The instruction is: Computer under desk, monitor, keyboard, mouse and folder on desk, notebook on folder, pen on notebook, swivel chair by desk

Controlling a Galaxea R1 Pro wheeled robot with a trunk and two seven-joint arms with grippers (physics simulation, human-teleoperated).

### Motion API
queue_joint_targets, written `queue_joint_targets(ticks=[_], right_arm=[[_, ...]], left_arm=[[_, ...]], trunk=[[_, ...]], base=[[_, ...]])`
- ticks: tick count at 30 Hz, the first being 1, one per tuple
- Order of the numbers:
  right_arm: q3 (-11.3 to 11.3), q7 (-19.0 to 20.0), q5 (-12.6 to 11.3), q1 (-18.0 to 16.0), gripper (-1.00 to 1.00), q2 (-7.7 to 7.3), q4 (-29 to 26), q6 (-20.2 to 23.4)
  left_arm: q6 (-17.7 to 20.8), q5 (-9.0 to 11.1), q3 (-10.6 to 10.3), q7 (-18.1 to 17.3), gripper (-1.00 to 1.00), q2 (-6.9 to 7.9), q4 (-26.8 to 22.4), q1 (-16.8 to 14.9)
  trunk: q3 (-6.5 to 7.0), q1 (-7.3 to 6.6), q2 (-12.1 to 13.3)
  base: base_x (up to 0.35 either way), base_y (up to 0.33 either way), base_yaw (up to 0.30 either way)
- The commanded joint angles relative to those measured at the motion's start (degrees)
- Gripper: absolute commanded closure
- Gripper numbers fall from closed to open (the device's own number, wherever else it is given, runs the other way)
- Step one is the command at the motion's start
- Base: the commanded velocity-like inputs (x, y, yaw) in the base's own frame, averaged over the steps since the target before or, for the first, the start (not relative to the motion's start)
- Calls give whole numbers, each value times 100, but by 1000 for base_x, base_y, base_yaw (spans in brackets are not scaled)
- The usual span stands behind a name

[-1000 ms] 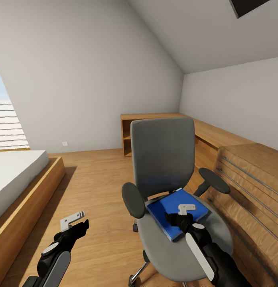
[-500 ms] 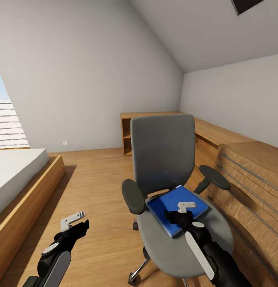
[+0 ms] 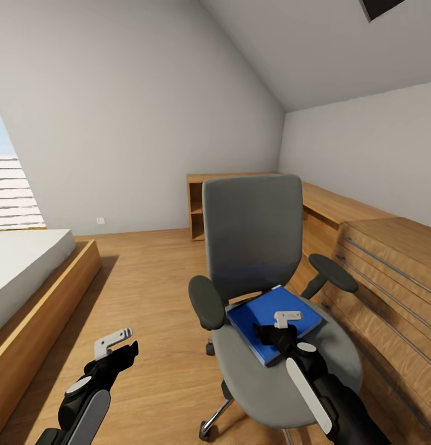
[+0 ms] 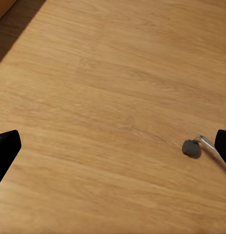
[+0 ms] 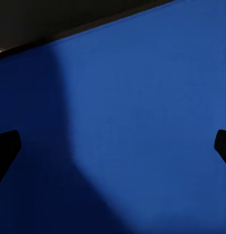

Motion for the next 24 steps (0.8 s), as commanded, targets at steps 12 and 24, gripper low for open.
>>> queue_joint_targets(ticks=[12,24], right_arm=[[22,-52,-127,-2,-100,-6,324,3],[22,-52,-127,-2,-100,-7,324,3]], left_arm=[[10,51,-30,56,-100,6,27,-5],[11,51,-31,55,-100,6,37,-6]], trunk=[[-7,0,-2],[-7,0,-2]], base=[[-21,0,0],[-114,0,0]])
